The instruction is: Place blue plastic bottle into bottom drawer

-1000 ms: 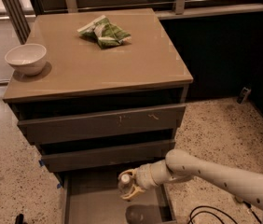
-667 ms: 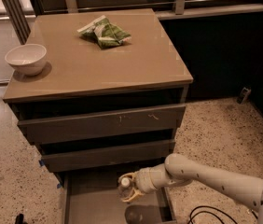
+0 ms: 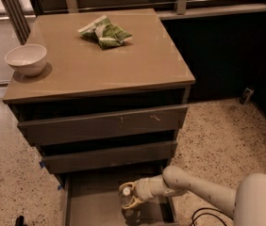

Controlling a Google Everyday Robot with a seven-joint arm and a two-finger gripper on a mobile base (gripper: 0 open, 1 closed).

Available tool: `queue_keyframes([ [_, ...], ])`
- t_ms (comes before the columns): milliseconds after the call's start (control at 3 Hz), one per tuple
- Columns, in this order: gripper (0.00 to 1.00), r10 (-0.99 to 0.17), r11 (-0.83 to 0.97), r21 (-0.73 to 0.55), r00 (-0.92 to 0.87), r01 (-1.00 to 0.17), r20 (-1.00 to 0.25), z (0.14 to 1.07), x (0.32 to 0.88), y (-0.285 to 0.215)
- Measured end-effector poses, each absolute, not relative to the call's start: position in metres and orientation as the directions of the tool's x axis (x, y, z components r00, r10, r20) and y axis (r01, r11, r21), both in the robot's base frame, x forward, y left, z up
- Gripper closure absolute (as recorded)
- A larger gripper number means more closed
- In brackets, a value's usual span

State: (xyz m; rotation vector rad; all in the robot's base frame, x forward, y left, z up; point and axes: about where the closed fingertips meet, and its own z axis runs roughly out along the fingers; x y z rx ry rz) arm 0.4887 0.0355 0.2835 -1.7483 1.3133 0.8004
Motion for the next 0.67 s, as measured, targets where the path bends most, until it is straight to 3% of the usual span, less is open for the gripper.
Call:
queue_keyframes([
  [667,1.00,-0.452,-0.141,-0.205,0.247,-0.969,-0.857,0.259,0.488,0.041],
])
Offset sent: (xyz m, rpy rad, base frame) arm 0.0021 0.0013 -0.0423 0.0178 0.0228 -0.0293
